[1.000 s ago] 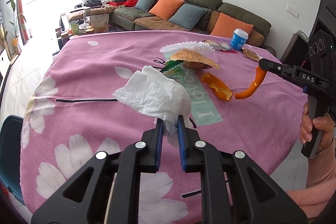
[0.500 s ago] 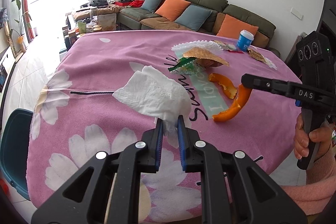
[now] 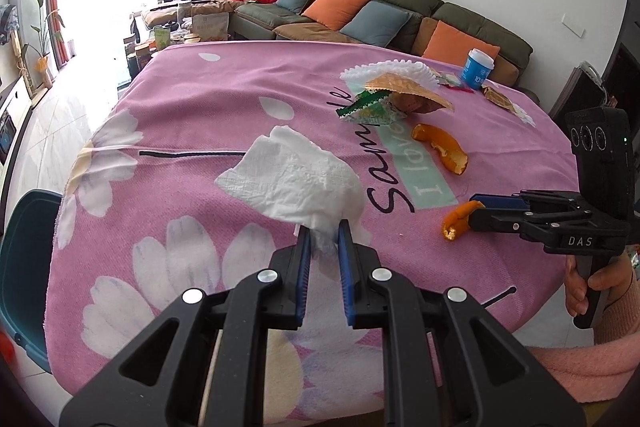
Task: Collect trash
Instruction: 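Carry the tissue and orange peel over to the teal bin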
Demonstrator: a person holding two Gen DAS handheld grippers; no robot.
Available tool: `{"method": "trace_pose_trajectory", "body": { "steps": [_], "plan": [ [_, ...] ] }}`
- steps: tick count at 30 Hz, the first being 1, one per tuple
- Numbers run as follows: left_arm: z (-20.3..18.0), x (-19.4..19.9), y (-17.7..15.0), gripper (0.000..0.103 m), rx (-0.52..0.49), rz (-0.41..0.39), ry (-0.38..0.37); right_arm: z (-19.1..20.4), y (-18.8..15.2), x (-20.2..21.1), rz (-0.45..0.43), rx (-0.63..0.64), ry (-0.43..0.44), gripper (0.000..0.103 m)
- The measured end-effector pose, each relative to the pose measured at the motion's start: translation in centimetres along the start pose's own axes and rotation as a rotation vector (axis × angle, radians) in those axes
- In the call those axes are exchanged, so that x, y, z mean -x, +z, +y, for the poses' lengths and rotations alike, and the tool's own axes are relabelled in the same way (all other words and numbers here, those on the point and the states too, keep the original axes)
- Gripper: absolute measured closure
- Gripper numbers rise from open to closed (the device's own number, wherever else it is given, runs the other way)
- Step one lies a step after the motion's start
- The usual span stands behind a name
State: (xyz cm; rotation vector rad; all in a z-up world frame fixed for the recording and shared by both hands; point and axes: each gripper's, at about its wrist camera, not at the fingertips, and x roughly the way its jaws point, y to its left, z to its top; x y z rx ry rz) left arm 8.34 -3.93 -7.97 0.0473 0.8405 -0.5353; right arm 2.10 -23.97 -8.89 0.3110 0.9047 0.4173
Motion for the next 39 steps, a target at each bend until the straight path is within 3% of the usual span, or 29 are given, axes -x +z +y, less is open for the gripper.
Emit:
{"method": "trace_pose_trajectory", "body": {
  "steps": [3,5,8,21,39],
  "plan": [
    [0.0,0.0,0.0,0.089,0.0,0.0,0.001,0.6,-0.3,0.0,-0.007,0.024,-0.024,0.073],
    [0.0,-0.1,0.0,0.089,0.001,0.001,0.002,1.2,-0.4,-0.1,0.0,0.048,-0.028,0.087],
    [0.0,0.0,0.0,0.089,-0.001,-0.001,0.006,1.8,-0.6,-0.1,-0.005,0.063,-0.036,0.091],
    [0.5,2.1,-0.1,0.089,-0.013,-0.03,0.052,3.5,1.3,-0.3,-0.075,0.034,0.068,0.092],
    [3.3,4.8,-0.6,0.089,0.013,-0.052,0.127,6.3,3.8,-3.3,-0.055,0.055,0.168,0.092]
  ]
}}
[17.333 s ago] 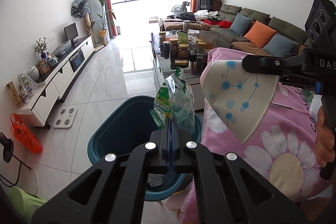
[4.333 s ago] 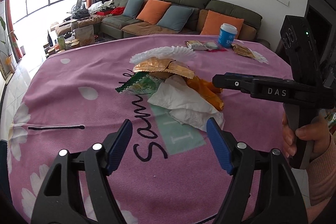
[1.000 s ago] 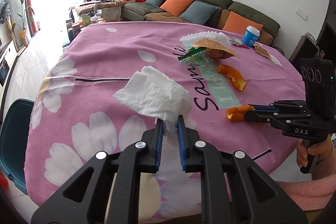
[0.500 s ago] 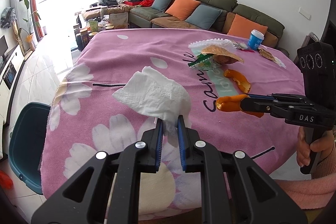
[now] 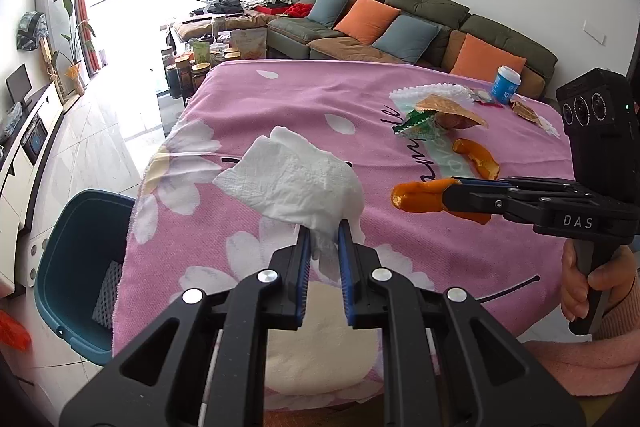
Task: Collect trash
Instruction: 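Carry the tissue and orange peel over to the teal bin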
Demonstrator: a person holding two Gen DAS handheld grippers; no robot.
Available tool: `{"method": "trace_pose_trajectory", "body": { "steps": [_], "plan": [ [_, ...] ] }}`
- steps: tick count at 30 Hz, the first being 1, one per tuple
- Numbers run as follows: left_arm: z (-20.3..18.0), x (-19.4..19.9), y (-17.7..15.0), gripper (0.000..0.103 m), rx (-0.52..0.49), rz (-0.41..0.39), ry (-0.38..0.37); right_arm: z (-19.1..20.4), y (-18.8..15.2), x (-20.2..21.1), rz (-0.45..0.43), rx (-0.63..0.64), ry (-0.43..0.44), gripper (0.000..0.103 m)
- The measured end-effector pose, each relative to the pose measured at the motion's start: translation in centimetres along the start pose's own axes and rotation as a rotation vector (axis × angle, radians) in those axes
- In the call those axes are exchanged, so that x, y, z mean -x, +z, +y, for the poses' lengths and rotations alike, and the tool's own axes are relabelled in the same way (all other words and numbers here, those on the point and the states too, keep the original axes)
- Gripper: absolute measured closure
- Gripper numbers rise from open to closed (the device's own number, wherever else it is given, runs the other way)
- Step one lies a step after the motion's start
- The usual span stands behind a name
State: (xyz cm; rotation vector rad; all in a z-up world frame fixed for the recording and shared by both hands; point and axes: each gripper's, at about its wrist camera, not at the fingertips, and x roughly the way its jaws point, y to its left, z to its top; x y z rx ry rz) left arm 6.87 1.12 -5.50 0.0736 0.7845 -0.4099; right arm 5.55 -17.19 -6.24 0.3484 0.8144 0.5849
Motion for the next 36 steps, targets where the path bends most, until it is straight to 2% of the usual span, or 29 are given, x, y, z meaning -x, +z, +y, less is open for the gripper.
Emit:
{"method": "trace_pose_trajectory", "body": {
  "steps": [19,36],
  "plan": [
    [4.9,2.1,0.0,0.089,0.045,-0.028,0.102,2.0,1.3,-4.3,0.038,0.0,0.063,0.092],
    [7.7,3.0,-0.3,0.089,0.072,-0.037,0.171,4.0,2.4,-7.1,0.077,0.02,0.106,0.092]
  ]
}}
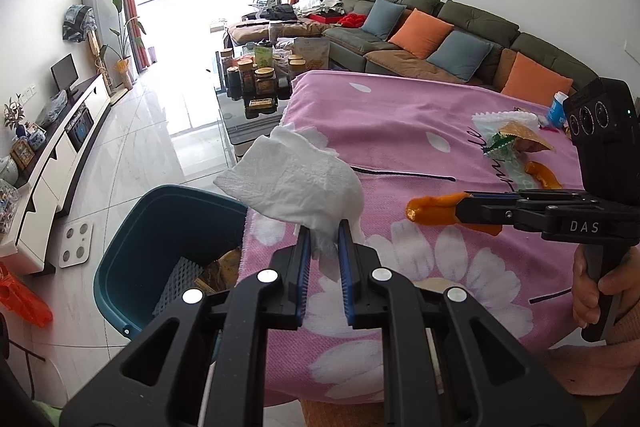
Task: Collect trash
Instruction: 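Carry the tissue and orange peel over to the teal bin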
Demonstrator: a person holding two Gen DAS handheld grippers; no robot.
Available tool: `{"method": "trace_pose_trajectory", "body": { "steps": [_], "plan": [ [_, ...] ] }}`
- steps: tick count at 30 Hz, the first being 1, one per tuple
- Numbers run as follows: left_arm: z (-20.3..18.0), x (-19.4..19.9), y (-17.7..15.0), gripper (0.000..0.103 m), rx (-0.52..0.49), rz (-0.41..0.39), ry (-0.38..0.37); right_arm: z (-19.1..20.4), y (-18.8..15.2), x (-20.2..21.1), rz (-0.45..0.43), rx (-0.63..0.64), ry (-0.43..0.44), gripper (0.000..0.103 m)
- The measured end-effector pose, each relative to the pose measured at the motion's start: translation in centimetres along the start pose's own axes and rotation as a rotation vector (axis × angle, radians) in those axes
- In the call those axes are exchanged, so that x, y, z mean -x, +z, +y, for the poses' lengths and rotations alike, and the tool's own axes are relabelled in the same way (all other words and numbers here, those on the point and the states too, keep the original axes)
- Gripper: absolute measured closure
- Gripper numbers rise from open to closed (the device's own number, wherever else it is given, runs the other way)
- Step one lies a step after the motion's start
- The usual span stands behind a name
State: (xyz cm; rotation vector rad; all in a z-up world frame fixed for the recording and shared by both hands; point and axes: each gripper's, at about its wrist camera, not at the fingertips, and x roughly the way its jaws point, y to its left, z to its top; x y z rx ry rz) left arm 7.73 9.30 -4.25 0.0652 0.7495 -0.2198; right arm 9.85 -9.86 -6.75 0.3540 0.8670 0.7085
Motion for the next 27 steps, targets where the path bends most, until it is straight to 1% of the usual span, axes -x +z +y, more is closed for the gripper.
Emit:
{"method": "trace_pose_trajectory", "body": {
  "steps": [9,27],
  "plan": [
    [1.8,0.1,-0.1,0.089,0.015,0.002,0.031,1.5,1.3,-2.1,0.033,0.025,0.026,0.092],
    [6.7,0.6,-0.2,0.089,0.066,0.006,0.125,4.4,3.3,-5.9,0.08,0.085,0.067,0.092]
  ]
}}
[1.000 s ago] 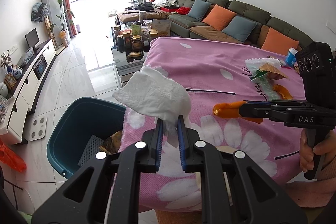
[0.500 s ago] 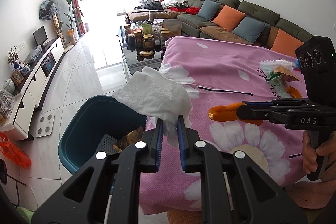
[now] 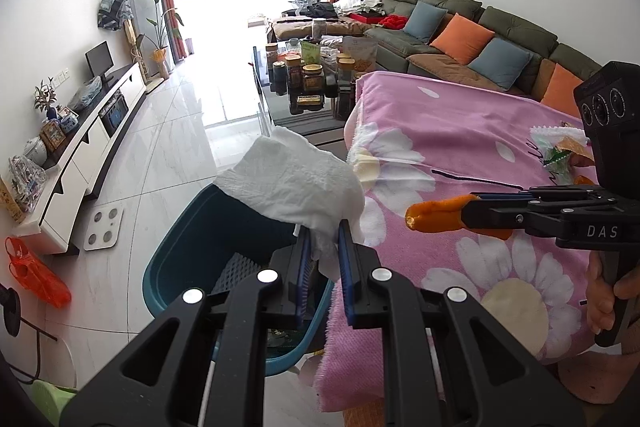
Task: Collect trash
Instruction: 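Carry the tissue and orange peel over to the teal bin, then open both tools over the teal bin to drop the tissue and peel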
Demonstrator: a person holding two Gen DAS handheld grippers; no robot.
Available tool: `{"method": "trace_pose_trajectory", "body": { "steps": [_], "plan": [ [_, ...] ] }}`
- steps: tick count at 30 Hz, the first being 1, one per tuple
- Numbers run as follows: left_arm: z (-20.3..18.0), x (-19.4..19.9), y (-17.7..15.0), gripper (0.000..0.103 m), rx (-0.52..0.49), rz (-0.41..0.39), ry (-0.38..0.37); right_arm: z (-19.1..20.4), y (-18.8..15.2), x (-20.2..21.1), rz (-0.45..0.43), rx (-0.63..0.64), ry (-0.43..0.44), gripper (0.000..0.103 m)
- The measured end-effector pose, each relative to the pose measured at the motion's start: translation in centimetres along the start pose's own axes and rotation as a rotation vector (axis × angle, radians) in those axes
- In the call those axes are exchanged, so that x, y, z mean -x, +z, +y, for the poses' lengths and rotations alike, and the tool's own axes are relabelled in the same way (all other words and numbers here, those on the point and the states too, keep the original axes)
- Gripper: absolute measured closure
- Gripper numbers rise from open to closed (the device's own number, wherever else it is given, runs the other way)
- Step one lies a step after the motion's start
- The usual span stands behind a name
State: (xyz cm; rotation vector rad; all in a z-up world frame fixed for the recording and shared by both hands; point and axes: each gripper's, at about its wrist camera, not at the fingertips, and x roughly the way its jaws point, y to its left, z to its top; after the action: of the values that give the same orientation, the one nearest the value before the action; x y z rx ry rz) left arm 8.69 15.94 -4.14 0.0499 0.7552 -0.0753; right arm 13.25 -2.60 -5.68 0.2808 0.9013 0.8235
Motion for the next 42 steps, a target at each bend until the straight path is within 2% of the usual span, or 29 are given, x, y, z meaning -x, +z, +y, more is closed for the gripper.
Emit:
{"method": "trace_pose_trajectory", "body": {
  "steps": [21,33,42],
  "plan": [
    [3.6,-2.6,-0.9,0.089,0.06,0.053,0.067,2.4,2.6,-4.3,0.049,0.053,0.015,0.092],
    [5.0,-5.4,-1.2,0.089,0.096,0.097,0.103,4.1,3.6,-7.5,0.091,0.092,-0.02,0.092],
    [5.8,-7.7,-1.6,0.088,0.133,0.14,0.095,4.8,3.7,-10.5,0.146,0.103,-0.061,0.092]
  ]
}}
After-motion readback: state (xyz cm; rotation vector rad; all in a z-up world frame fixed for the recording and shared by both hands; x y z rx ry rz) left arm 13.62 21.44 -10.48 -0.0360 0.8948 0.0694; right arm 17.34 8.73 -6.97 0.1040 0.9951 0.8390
